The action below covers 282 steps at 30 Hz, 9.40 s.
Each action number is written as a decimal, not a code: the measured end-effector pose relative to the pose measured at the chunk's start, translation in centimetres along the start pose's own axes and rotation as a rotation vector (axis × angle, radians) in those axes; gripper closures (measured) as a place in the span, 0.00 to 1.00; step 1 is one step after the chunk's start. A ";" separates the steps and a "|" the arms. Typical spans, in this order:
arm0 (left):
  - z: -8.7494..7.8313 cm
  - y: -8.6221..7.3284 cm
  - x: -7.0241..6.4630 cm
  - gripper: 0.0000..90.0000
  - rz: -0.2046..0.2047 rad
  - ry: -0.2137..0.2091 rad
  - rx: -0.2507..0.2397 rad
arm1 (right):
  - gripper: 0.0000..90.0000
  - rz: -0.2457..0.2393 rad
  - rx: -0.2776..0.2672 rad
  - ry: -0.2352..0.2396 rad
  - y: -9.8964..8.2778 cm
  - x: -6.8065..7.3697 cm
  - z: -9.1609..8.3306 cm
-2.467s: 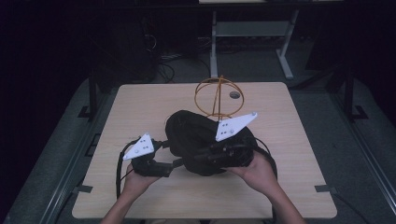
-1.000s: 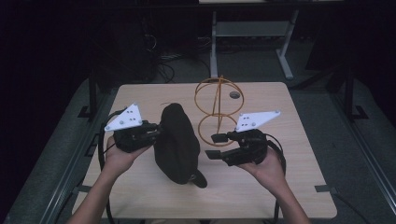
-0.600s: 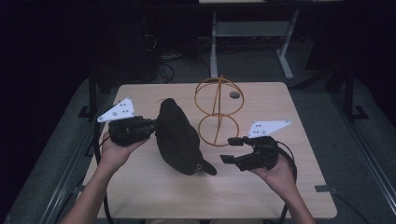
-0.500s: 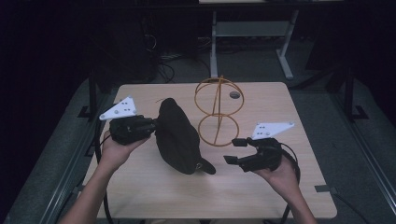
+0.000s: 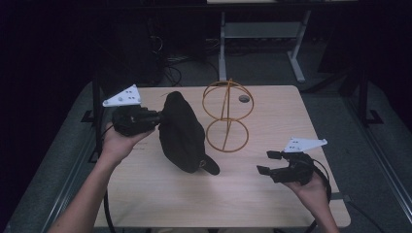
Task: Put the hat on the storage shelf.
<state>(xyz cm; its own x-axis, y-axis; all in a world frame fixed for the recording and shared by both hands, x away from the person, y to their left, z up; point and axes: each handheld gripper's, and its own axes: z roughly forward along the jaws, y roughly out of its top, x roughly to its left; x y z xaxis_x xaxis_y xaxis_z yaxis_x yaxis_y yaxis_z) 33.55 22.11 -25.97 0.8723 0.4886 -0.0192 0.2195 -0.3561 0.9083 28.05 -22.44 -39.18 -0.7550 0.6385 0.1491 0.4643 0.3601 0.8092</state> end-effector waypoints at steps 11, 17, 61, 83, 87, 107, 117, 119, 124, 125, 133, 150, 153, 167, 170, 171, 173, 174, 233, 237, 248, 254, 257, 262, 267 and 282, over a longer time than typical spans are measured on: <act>0.5 2.5 1.2 0.96 -0.001 0.001 0.013 | 0.33 0.019 0.033 -0.045 -1.6 -1.2 -0.1; 0.8 3.7 1.9 0.96 -0.008 -0.003 0.011 | 0.32 0.037 0.019 -0.057 -2.1 -1.9 -0.5; 11.7 14.0 3.9 0.95 0.029 -0.029 0.105 | 0.30 0.089 -0.039 -0.102 -3.6 -4.2 -2.2; 17.2 14.3 3.5 0.94 -0.025 -0.046 0.170 | 0.30 0.095 -0.040 -0.093 -3.8 -4.4 -2.0; 18.3 14.3 3.5 0.90 -0.050 -0.055 0.175 | 0.30 0.095 -0.037 -0.092 -3.8 -4.3 -1.9; 18.7 13.8 3.4 0.55 -0.042 -0.007 0.232 | 0.29 0.096 -0.023 -0.085 -4.0 -4.2 -1.5; 16.5 13.4 2.8 0.52 -0.022 -0.008 0.224 | 0.27 0.110 -0.030 -0.086 -3.8 -3.9 -1.2; 16.2 13.2 2.6 0.51 -0.018 -0.004 0.221 | 0.27 0.102 -0.031 -0.086 -3.7 -3.8 -1.1; 14.9 12.5 2.7 0.50 -0.020 0.004 0.208 | 0.26 0.109 -0.013 -0.084 -3.6 -3.7 -0.6; 14.9 12.5 2.7 0.50 -0.020 0.004 0.208 | 0.26 0.109 -0.013 -0.084 -3.6 -3.7 -0.6; 13.1 11.1 3.0 0.48 -0.056 -0.006 0.166 | 0.26 0.120 -0.024 -0.084 -3.6 -3.8 -0.7; 10.1 8.2 3.5 0.44 -0.103 0.026 0.145 | 0.25 0.139 -0.045 -0.098 -3.5 -4.2 -0.6; 9.9 7.7 3.6 0.44 -0.114 0.028 0.142 | 0.26 0.136 -0.039 -0.101 -3.5 -4.2 -0.5; 8.0 5.1 2.9 0.43 -0.125 0.043 0.137 | 0.25 0.129 -0.039 -0.108 -3.3 -4.0 -0.2; 7.4 4.5 2.7 0.43 -0.126 0.046 0.128 | 0.25 0.128 -0.035 -0.109 -3.3 -3.9 -0.1; 7.4 4.5 2.7 0.43 -0.126 0.046 0.128 | 0.25 0.128 -0.035 -0.109 -3.3 -3.9 -0.1; 7.1 4.2 2.7 0.43 -0.123 0.046 0.134 | 0.25 0.128 -0.035 -0.112 -3.2 -3.9 -0.1; 6.9 4.0 2.6 0.43 -0.129 0.048 0.132 | 0.25 0.130 -0.036 -0.112 -3.2 -3.9 -0.1; 2.6 -6.5 2.2 0.33 -0.232 0.127 0.109 | 0.24 0.131 -0.009 -0.137 -3.6 -3.5 0.1; 2.6 -7.0 2.0 0.33 -0.230 0.129 0.106 | 0.24 0.128 -0.007 -0.137 -3.7 -3.5 0.1; 2.5 -8.4 1.3 0.31 -0.227 0.142 0.099 | 0.24 0.126 0.002 -0.137 -3.8 -3.4 0.2; 2.5 -9.1 0.9 0.31 -0.224 0.150 0.105 | 0.24 0.123 0.007 -0.137 -3.8 -3.3 0.3; 2.5 -9.6 0.7 0.31 -0.225 0.156 0.105 | 0.24 0.124 0.011 -0.136 -3.8 -3.2 0.3; 2.4 -10.2 0.3 0.31 -0.228 0.164 0.098 | 0.24 0.117 0.013 -0.135 -3.8 -3.2 0.4; 2.3 -10.9 0.1 0.31 -0.233 0.168 0.092 | 0.24 0.113 0.017 -0.134 -3.8 -3.1 0.5; 2.0 -13.3 -1.3 0.30 -0.244 0.182 0.090 | 0.24 0.108 0.034 -0.135 -3.9 -2.7 0.7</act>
<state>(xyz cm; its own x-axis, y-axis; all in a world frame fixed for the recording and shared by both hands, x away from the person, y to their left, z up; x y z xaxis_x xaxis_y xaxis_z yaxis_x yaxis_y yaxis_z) 30.33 24.59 -38.88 0.6983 0.7002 -0.1490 0.4572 -0.2761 0.8454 28.61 -25.09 -43.19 -0.6322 0.7593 0.1543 0.5563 0.3062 0.7725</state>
